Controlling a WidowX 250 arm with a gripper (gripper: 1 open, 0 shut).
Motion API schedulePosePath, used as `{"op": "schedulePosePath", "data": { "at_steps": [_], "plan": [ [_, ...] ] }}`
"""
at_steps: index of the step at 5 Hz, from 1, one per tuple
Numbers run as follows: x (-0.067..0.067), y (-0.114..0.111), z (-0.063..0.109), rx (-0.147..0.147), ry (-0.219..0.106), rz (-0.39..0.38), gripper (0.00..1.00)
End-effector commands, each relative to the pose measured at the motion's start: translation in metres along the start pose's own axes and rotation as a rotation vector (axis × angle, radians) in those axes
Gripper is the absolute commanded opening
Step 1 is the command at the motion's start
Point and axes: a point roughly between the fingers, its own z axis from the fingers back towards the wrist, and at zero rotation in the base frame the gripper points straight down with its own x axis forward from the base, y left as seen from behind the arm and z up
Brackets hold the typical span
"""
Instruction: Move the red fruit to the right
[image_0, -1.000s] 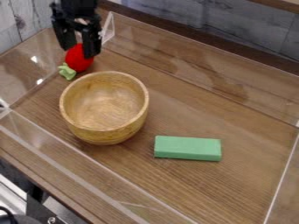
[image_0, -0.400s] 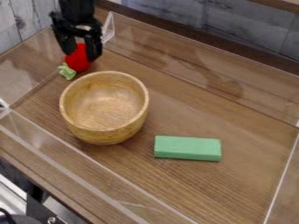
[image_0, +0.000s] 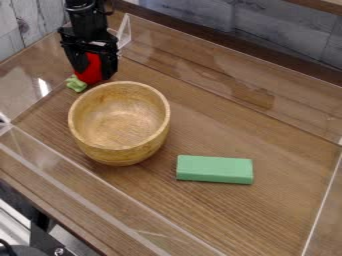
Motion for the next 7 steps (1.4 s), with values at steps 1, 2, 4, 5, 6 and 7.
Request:
{"op": "schedulePosePath", "data": {
  "at_steps": [1, 2, 4, 5, 6, 7],
  "plan": [
    [0.021, 0.001, 0.012, 0.031, -0.059, 0.025, 1.00],
    [0.029, 0.000, 0.010, 0.033, -0.066, 0.048, 1.00],
    [0.047, -0.002, 0.001, 0.038, -0.062, 0.139, 1.00],
    [0.048, 0.011, -0.003, 0.037, -0.056, 0.131, 1.00],
    [0.050, 0.021, -0.010, 0.038, -0.048, 0.119, 0.00],
    [0.050, 0.022, -0.007, 0.034, -0.045, 0.117, 0.00]
  ]
}}
